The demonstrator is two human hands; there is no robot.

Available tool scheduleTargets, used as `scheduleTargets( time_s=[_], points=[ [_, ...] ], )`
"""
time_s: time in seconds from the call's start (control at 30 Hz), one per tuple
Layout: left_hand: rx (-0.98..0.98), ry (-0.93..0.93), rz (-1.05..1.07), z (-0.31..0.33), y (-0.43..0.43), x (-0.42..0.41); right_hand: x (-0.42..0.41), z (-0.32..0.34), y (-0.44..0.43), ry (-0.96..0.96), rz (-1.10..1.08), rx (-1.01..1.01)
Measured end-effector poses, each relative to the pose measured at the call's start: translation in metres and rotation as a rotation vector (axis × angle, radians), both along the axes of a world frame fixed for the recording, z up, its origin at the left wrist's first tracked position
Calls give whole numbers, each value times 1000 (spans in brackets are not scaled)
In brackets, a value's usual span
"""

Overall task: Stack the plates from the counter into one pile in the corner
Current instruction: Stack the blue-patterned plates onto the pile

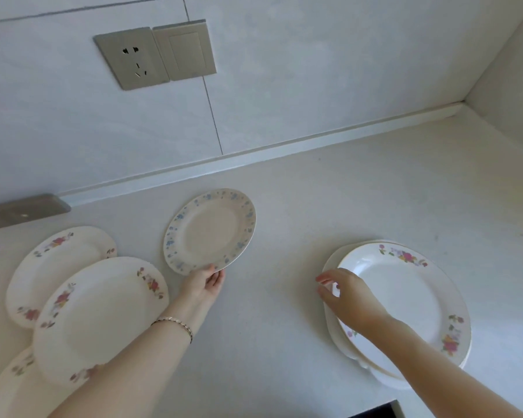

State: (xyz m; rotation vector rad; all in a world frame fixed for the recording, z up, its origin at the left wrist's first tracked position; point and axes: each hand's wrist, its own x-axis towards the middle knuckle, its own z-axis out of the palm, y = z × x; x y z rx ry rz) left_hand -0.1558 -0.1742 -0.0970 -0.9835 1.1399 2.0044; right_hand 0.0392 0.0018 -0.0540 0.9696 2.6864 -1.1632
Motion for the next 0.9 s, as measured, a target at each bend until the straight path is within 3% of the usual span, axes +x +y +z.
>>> scheduleTargets(
  time_s=[0.2, 0.4, 0.6, 0.7, 0.9],
  points=[
    [37, 11, -272, 31, 17, 39, -9, 19, 11, 170, -306, -136],
    [-58, 267, -809, 64, 46, 74, 13, 31, 57, 313, -700, -441],
    [-133, 385, -1108, 70, 79, 107, 76, 19, 79, 171, -832, -197],
    [-178, 388, -1255, 62, 94, 117, 105, 2, 75, 79, -899, -182],
    [-311, 441, -1472, 44, 111, 136, 141, -14, 68, 80, -961, -158]
  ],
)
